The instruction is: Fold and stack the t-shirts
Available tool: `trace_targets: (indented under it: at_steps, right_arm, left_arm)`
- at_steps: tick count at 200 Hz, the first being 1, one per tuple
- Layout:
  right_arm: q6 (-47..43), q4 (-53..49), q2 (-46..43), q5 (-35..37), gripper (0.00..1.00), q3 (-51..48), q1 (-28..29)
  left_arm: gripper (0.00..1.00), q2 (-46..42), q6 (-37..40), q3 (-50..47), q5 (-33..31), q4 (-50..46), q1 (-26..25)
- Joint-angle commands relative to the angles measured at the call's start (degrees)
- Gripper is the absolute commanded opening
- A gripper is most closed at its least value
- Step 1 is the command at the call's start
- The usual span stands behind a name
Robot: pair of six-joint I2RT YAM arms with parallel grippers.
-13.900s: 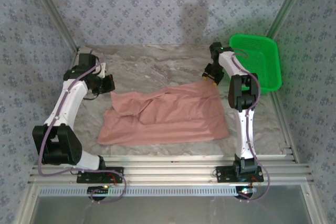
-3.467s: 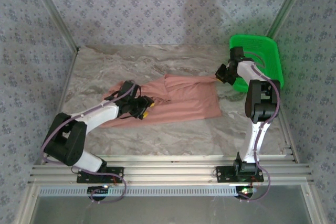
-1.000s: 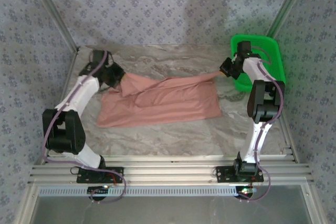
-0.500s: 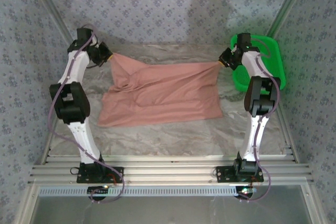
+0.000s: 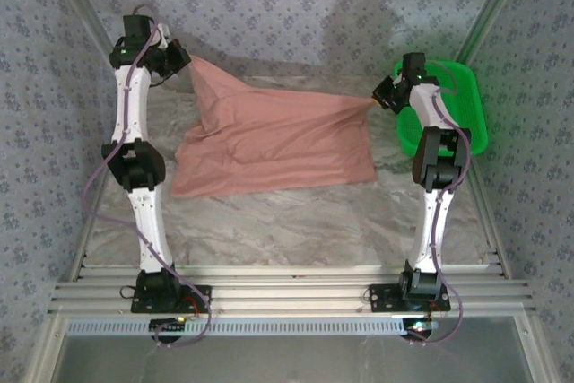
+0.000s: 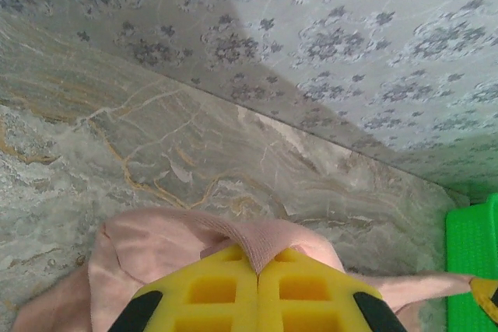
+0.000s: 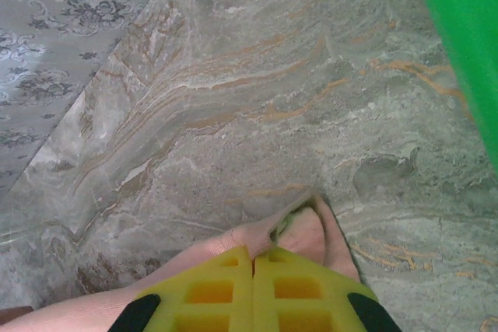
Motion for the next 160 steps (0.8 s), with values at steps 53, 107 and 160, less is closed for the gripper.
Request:
trace_targets:
  at_steps: [53, 107, 160]
  right_arm:
    - [-0.4, -0.1, 0.6, 0.4, 0.0, 2.8, -0.4]
    - [-3.5, 0.7, -6.3, 1.0, 0.0, -8.6, 0.0]
    - [-4.8, 1.4, -11.3, 1.6, 0.0, -17.8, -0.1]
  left_arm:
    - [0.0, -1.1, 2.8, -0.9, 2.2, -4.1, 0.6]
    - [0.0, -21.4, -4.1, -35.9, 6.1, 10.5, 3.4]
    - [0.0, -37.4, -9.4, -67.8, 7.9, 22.5, 10.3]
